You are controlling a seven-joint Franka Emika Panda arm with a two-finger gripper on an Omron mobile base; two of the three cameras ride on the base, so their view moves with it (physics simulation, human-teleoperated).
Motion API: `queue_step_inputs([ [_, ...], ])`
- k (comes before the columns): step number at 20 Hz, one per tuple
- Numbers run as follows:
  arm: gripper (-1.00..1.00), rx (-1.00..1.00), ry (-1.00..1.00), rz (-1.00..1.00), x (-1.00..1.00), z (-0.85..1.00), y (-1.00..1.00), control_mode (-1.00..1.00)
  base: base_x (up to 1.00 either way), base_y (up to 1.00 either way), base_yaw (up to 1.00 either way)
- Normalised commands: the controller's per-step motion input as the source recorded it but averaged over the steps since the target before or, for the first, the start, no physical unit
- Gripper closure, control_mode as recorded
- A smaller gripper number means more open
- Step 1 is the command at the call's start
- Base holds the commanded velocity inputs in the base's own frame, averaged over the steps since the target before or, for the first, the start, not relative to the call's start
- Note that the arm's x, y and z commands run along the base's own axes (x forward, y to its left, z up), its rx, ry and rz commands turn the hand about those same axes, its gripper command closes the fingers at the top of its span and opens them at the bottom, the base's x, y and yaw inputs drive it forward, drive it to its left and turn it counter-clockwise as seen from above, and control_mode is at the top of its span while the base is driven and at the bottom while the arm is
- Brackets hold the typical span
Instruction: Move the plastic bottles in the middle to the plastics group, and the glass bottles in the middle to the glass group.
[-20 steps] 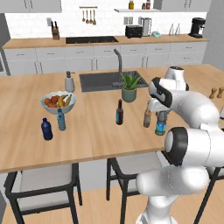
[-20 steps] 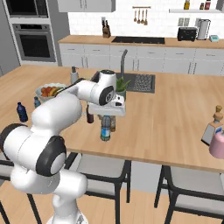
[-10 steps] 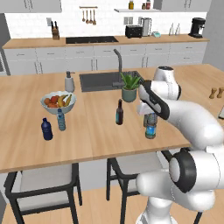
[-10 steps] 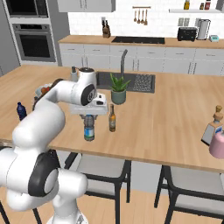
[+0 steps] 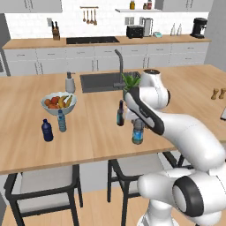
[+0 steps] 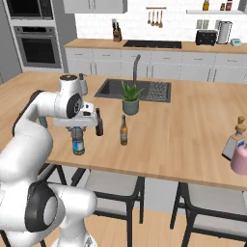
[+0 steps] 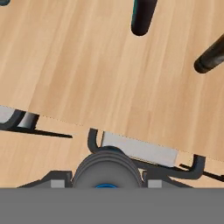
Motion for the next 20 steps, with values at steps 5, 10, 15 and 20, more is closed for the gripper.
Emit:
queue_step_inputs([
  [5,1.00,0.00,-0.01,0.01,-0.10,0.08,0.69,-1.00,0.00,0.00,0.00],
  [10,1.00,0.00,-0.03,0.00,-0.01,0.04,0.79,-1.00,0.00,0.00,0.00],
  [15,1.00,0.00,-0.04,0.00,0.25,0.00,0.90,-1.00,0.00,0.00,0.00],
  [20,1.00,0.01,0.00,0.00,0.56,0.00,0.67,-1.00,0.00,0.00,0.00],
])
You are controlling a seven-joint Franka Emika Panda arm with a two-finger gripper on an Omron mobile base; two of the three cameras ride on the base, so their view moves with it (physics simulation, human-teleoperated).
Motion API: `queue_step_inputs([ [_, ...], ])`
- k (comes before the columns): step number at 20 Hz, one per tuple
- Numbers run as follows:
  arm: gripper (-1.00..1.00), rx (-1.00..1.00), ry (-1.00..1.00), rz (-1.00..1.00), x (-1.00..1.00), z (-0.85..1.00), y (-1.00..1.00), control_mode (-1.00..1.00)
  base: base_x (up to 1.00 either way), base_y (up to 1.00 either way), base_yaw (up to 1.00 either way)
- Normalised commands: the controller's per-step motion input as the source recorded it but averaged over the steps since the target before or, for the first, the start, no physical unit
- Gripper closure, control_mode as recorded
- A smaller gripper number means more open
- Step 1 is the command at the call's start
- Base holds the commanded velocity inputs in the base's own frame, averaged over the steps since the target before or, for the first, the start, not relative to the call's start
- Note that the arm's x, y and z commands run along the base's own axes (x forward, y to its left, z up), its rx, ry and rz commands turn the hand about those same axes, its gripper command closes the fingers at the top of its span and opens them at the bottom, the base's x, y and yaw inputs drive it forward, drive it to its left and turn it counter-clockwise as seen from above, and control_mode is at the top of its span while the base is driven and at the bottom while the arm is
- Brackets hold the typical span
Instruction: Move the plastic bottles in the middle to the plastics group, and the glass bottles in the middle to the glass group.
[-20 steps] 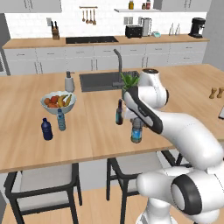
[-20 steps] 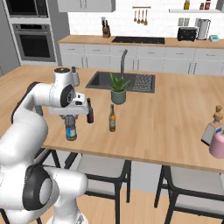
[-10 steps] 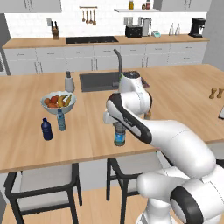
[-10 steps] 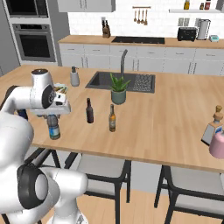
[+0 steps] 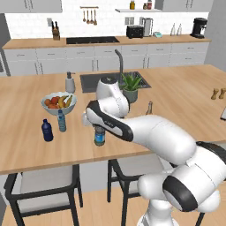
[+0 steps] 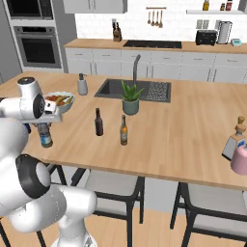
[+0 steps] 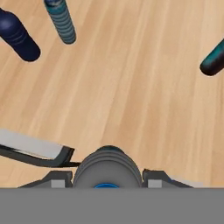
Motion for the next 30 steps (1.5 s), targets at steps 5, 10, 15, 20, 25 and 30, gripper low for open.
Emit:
queue_step_inputs([
  [5,1.00,0.03,0.00,0.00,0.58,-0.01,0.67,-1.00,0.00,0.00,0.00],
  [10,1.00,0.01,-0.03,0.00,0.54,-0.18,0.60,-1.00,0.00,0.00,0.00],
  [15,1.00,0.02,-0.01,0.00,0.41,-0.28,0.40,-1.00,0.00,0.00,0.00],
  [20,1.00,0.06,0.00,0.00,0.35,-0.39,0.24,-1.00,0.00,0.00,0.00],
  [25,1.00,0.12,0.00,0.01,0.32,-0.39,0.17,-1.00,0.00,0.00,0.00],
  [30,1.00,0.06,0.00,0.00,0.24,-0.39,0.11,-1.00,0.00,0.00,0.00],
])
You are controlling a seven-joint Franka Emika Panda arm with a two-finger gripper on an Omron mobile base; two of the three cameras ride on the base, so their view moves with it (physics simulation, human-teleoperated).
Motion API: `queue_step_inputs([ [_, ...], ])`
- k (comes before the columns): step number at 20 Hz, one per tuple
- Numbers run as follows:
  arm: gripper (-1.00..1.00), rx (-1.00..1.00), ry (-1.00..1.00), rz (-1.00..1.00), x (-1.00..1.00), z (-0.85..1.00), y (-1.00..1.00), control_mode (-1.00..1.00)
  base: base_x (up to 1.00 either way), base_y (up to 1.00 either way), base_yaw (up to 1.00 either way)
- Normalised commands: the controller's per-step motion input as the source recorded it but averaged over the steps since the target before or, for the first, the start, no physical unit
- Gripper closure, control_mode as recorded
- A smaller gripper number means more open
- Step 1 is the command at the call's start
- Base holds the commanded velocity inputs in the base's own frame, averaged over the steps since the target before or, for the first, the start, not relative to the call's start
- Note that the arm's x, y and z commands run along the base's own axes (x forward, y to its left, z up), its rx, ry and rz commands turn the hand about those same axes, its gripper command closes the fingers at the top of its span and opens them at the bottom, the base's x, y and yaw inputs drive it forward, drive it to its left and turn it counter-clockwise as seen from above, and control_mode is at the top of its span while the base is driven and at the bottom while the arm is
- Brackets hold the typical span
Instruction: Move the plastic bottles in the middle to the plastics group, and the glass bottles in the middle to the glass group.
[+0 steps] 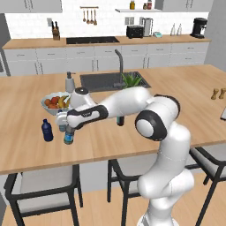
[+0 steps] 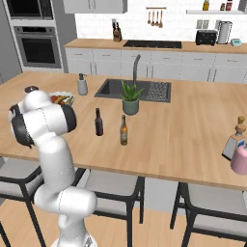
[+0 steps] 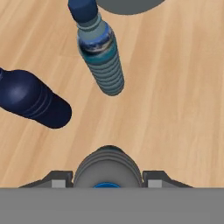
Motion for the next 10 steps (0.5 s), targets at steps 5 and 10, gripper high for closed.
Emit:
queue_step_inputs([
  [5,1.00,0.00,0.00,0.00,0.15,-0.41,0.16,-1.00,0.00,0.00,0.00],
  [10,1.00,0.00,0.00,0.00,0.16,-0.41,0.30,-1.00,0.00,0.00,0.00],
])
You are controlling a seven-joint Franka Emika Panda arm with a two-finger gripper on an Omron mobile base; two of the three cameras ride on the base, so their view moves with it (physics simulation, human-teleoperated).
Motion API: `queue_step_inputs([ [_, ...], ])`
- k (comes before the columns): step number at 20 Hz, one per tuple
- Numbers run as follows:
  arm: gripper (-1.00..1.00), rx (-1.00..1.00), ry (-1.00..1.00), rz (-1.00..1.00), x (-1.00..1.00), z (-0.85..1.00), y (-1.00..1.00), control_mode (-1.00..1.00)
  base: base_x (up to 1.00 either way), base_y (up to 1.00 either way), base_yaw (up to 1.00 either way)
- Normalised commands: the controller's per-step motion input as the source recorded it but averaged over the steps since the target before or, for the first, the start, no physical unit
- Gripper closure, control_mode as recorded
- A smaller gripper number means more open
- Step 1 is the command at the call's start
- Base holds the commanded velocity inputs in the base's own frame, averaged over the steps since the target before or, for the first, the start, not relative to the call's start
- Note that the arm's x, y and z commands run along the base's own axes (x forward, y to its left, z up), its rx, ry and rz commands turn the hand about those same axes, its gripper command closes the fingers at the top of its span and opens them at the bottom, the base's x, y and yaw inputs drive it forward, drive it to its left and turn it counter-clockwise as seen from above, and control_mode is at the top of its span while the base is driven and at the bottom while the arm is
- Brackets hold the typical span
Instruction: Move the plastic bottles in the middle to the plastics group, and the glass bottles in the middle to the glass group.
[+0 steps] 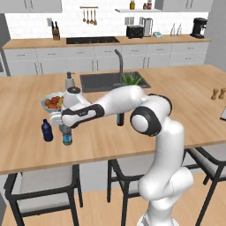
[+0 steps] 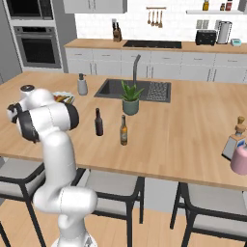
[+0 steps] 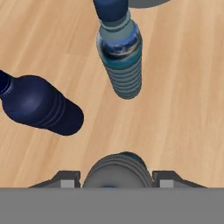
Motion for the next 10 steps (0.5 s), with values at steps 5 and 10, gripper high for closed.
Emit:
queue_step_inputs([
  [5,-1.00,0.00,0.04,0.00,0.02,-0.45,0.07,-1.00,0.00,0.00,0.00],
  [10,-1.00,0.00,0.01,0.00,-0.01,-0.24,-0.13,-1.00,0.00,0.00,0.00],
])
